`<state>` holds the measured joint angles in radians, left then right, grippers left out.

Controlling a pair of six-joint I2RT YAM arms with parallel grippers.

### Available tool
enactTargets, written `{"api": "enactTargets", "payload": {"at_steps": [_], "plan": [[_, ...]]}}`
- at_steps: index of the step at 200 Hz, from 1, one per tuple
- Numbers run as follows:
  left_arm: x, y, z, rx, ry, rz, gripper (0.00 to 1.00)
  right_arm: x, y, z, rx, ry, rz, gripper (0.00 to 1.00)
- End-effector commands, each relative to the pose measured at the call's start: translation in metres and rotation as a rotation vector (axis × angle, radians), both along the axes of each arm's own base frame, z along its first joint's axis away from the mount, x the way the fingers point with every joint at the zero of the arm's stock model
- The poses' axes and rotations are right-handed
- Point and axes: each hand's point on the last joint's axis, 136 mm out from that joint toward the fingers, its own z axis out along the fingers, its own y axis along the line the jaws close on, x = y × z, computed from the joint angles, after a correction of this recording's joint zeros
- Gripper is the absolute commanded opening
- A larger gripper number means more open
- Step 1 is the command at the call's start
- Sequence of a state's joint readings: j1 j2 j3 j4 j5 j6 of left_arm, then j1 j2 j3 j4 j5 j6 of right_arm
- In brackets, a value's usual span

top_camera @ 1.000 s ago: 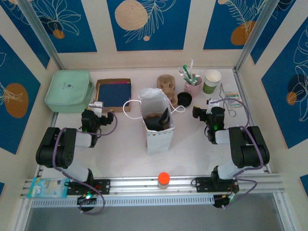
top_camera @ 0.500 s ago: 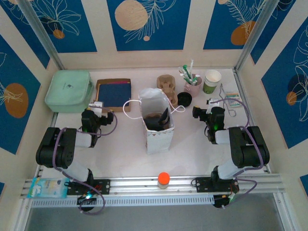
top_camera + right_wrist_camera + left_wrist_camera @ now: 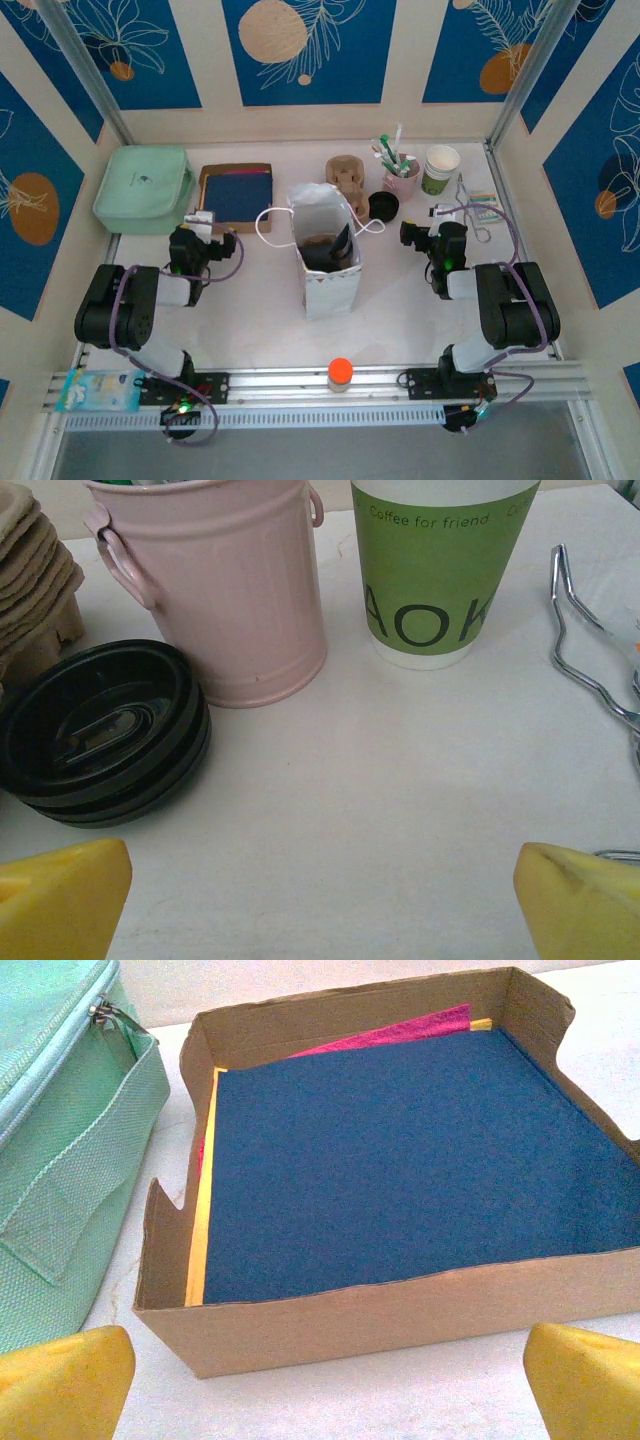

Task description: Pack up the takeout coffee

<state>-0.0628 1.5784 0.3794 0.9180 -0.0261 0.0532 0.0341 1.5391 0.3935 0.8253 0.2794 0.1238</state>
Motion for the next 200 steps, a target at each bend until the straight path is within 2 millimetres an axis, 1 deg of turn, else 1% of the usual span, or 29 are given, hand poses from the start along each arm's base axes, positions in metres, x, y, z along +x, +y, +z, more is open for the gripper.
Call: {"api": "enactTargets", "payload": {"at_steps": [1,174,186,200], "plan": [[0.001,0.0,0.008,-0.016,-0.02,-0.007,1.0,0.003,0.002,0.012,0.016,-0.038,0.009,0.99],[0.001,-0.001,0.007,-0.018,-0.017,-0.007,1.0,0.003,0.003,0.011,0.016,-0.036,0.01,0.99],[0.001,0.003,0.008,-0.019,-0.023,0.018,1.0,0.003,0.003,0.012,0.012,-0.041,0.01,0.99],[-0.001,0.015,0.01,-0.022,-0.044,0.091,0.99,0.002,0.007,0.012,0.001,-0.045,0.026,0.99]]}}
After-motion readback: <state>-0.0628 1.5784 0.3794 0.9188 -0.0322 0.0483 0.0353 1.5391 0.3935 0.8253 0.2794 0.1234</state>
